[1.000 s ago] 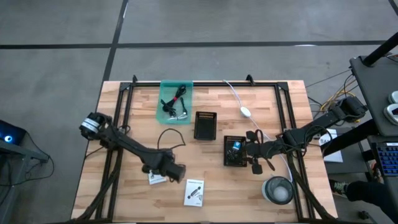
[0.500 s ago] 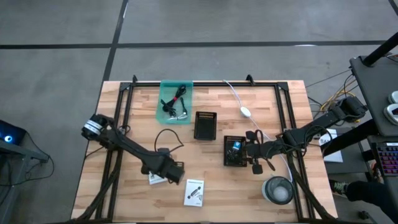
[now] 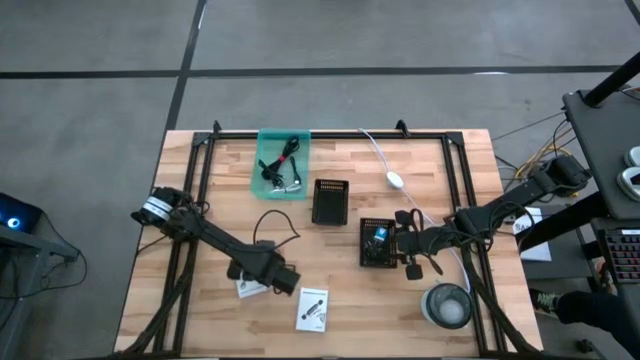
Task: Pick and place items into bin
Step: Put the top left white card reader box into the top black basket
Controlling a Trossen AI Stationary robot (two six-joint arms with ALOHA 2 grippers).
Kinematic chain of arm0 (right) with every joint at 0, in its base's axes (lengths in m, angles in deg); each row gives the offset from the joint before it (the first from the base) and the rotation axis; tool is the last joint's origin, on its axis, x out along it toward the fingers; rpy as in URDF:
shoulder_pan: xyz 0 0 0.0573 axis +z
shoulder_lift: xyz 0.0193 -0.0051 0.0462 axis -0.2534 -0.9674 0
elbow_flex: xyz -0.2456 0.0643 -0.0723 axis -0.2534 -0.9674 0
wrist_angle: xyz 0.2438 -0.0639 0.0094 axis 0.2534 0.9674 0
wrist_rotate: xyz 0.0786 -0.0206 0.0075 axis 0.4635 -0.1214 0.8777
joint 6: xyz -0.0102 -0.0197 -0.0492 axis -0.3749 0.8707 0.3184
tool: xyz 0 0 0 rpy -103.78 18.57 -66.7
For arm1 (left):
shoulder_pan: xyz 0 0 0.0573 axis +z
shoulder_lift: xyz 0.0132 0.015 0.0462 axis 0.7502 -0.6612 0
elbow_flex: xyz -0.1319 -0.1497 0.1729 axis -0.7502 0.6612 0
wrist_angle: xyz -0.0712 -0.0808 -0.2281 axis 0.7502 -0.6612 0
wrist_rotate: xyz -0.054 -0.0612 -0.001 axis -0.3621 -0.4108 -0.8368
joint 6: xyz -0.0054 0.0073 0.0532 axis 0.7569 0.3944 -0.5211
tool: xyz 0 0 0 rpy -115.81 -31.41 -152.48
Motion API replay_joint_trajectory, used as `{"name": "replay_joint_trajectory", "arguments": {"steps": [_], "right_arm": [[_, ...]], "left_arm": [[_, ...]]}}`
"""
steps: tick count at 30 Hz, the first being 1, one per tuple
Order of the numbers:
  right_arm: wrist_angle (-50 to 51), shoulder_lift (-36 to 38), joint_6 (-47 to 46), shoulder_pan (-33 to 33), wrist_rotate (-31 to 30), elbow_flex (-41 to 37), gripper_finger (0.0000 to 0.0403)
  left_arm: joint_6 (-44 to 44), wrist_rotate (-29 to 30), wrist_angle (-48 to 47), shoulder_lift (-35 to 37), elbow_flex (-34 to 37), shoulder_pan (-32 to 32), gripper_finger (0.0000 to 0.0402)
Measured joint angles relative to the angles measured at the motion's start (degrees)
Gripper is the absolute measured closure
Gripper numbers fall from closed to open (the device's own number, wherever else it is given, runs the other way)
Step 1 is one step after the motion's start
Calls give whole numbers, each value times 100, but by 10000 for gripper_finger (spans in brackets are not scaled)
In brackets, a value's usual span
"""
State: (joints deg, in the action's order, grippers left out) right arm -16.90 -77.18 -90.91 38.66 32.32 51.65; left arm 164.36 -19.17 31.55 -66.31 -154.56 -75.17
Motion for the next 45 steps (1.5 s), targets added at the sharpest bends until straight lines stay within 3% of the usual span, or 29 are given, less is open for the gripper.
{"name": "replay_joint_trajectory", "arguments": {"steps": [4, 10, 14, 17, 22, 25, 30, 36, 40, 45], "right_arm": [[0, 0, -11, 0, 1, 0, 264], [1, 0, -13, 0, 0, 0, 264], [4, 0, -13, 0, 2, 0, 264], [7, 0, -13, 0, 5, 0, 264], [13, 0, -13, 2, 163, 0, 264], [15, 0, -13, 2, 175, 0, 264], [-4, 0, -13, 2, 170, -2, 264], [-18, 2, -158, 2, 153, -2, 264], [-25, 1, -353, 0, 151, -2, 264], [-29, 2, -398, 0, 151, -2, 264]], "left_arm": [[-472, 19, 54, 52, 9, 3, 221], [-1192, 8, 175, 90, 9, 4, 322], [-2632, 288, 260, 79, 9, -37, 388], [-3785, 603, 397, 75, -11, -66, 391], [-4583, 831, 414, 199, -55, -25, 398], [-5095, 1267, 450, 428, -197, 7, 398], [-6122, 2619, 781, 870, -627, 83, 399], [-7282, 4184, 2656, 1250, -742, 307, 399], [-7027, 4371, 3784, 1262, -623, 669, 400], [-5957, 3823, 4193, 1176, -518, 1301, 400]]}}
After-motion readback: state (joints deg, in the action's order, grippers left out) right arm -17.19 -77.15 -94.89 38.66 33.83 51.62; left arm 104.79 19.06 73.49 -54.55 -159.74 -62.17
